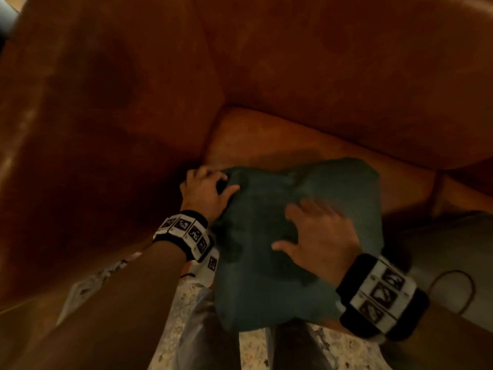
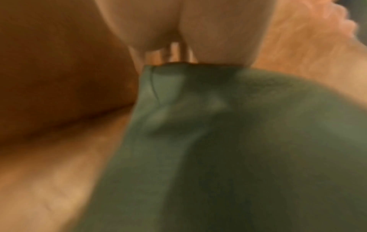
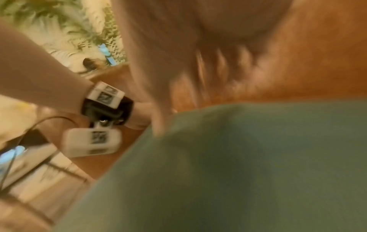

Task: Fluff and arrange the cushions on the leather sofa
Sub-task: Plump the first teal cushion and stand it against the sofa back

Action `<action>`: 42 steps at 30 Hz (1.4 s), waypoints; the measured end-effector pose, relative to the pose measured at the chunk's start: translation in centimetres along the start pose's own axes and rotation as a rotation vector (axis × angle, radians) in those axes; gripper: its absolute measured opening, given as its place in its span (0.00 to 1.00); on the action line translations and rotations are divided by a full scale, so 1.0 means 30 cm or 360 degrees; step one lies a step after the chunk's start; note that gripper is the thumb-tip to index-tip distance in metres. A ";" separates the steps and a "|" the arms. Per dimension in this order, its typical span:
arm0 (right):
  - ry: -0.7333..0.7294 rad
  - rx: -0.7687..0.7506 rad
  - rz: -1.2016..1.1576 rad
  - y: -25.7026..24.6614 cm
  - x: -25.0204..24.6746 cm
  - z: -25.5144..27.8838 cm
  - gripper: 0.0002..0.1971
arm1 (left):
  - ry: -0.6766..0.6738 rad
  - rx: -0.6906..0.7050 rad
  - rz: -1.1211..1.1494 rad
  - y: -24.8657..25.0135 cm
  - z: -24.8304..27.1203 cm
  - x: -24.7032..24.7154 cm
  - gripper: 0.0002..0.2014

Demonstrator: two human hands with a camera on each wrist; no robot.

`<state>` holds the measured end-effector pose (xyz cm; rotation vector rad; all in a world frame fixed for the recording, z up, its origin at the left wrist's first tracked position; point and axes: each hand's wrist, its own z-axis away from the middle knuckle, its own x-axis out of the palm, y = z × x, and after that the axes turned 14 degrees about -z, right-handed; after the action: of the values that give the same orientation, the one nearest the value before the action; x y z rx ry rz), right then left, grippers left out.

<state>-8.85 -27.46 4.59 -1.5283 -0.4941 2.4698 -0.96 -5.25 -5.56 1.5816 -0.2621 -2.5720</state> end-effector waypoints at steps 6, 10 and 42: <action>-0.0399 0.0579 -0.0305 0.039 0.116 -0.090 0.36 | -0.0457 -0.0311 0.0102 -0.025 -0.117 0.003 0.32; -0.0434 0.0651 -0.0292 0.045 0.159 -0.154 0.39 | -0.0745 -0.0581 0.0194 -0.063 -0.201 -0.047 0.32; -0.0297 0.0519 -0.0549 0.105 0.215 -0.003 0.36 | -0.0807 -0.0250 0.0023 0.021 -0.159 -0.067 0.12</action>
<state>-11.62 -28.20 -1.98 -1.0022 -0.3284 2.2916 4.22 -5.91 -5.80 0.8554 -0.1051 -2.8577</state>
